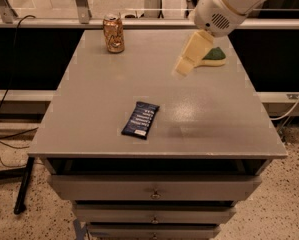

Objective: Knock orange can over

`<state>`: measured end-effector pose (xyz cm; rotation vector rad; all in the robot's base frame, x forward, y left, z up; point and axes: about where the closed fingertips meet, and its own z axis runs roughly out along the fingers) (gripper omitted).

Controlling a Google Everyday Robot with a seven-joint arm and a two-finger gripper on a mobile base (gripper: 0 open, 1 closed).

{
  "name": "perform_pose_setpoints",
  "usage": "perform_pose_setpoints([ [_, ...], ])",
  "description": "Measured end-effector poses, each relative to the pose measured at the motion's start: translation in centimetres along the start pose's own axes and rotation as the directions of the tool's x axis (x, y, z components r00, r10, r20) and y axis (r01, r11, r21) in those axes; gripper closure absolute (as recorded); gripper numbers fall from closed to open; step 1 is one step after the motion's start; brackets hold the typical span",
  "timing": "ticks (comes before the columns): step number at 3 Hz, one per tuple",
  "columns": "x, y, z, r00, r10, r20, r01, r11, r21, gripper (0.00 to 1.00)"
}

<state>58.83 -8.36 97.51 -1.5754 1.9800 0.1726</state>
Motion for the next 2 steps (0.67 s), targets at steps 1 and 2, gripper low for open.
perform_pose_setpoints([
  [1, -3.30, -1.57, 1.62, 0.997, 0.041, 0.058, -0.043, 0.9985, 0.033, 0.00],
  [2, -3.49, -1.64, 1.67, 0.997, 0.047, 0.063, -0.050, 0.9981, 0.036, 0.00],
])
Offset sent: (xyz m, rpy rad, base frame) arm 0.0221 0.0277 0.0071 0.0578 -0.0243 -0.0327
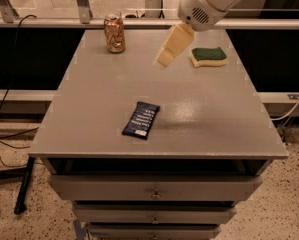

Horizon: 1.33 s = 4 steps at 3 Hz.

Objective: Knock orange can over

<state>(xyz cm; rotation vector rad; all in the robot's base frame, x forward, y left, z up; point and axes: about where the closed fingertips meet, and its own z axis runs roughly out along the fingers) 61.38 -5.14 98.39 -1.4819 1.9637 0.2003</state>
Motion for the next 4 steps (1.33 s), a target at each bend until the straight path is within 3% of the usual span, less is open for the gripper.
perform_pose_setpoints([
  [1, -0.3, 0.0, 0.2, 1.000, -0.002, 0.016, 0.002, 1.0000, -0.005, 0.00],
  [2, -1.3, -1.2, 2.1, 0.997, 0.005, 0.073, -0.007, 0.9997, 0.024, 0.00],
  [3, -3.1, -5.8, 7.2, 0.985, 0.035, 0.169, -0.048, 0.9958, 0.078, 0.00],
  [4, -5.3, -10.9, 12.3, 0.955, 0.097, 0.281, -0.125, 0.9884, 0.086, 0.00],
])
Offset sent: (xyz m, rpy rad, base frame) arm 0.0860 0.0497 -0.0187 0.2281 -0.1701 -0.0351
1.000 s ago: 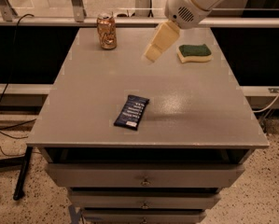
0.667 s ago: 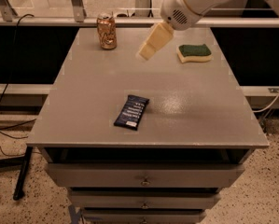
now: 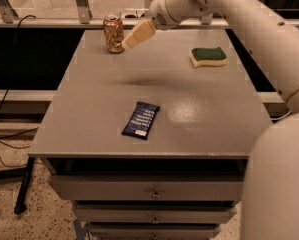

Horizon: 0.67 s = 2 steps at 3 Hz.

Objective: Knock orange can over

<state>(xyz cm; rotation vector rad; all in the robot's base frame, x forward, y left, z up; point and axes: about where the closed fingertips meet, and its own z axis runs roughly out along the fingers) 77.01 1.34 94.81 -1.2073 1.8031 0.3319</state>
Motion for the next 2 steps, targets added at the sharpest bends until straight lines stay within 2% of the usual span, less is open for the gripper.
perform_pose_setpoints([
  [1, -1.5, -2.6, 4.7, 0.992, 0.049, 0.114, -0.050, 0.9987, 0.010, 0.00],
  [2, -2.0, -4.1, 8.6, 0.980, 0.094, 0.176, -0.099, 0.9948, 0.022, 0.00],
])
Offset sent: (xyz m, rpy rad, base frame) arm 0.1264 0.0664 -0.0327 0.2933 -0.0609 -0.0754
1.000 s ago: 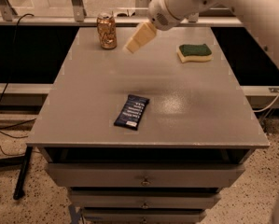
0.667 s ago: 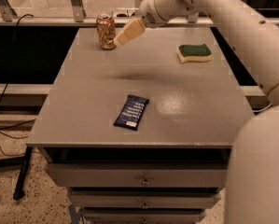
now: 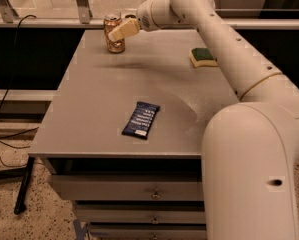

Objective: Knock orange can over

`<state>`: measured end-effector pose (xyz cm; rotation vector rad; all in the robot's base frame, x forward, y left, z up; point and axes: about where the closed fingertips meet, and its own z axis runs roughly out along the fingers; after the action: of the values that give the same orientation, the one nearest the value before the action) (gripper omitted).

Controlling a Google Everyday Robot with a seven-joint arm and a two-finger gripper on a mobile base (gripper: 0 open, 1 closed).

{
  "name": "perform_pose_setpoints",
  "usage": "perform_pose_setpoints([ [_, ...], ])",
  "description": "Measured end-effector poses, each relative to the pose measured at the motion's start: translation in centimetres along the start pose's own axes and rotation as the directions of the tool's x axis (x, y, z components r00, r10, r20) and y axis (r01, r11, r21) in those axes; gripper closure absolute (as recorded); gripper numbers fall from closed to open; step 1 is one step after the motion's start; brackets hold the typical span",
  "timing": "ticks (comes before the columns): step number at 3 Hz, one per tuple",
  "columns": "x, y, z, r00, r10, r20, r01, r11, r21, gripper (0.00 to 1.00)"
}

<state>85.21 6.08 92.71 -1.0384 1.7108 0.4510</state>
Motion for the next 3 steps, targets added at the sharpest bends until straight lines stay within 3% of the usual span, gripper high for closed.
perform_pose_setpoints([
  [2, 1.2, 1.0, 5.8, 0.995, 0.098, 0.033, -0.097, 0.9947, -0.032, 0.00],
  [3, 1.8, 1.1, 7.0, 0.990, 0.137, 0.040, -0.136, 0.9903, -0.031, 0.16],
])
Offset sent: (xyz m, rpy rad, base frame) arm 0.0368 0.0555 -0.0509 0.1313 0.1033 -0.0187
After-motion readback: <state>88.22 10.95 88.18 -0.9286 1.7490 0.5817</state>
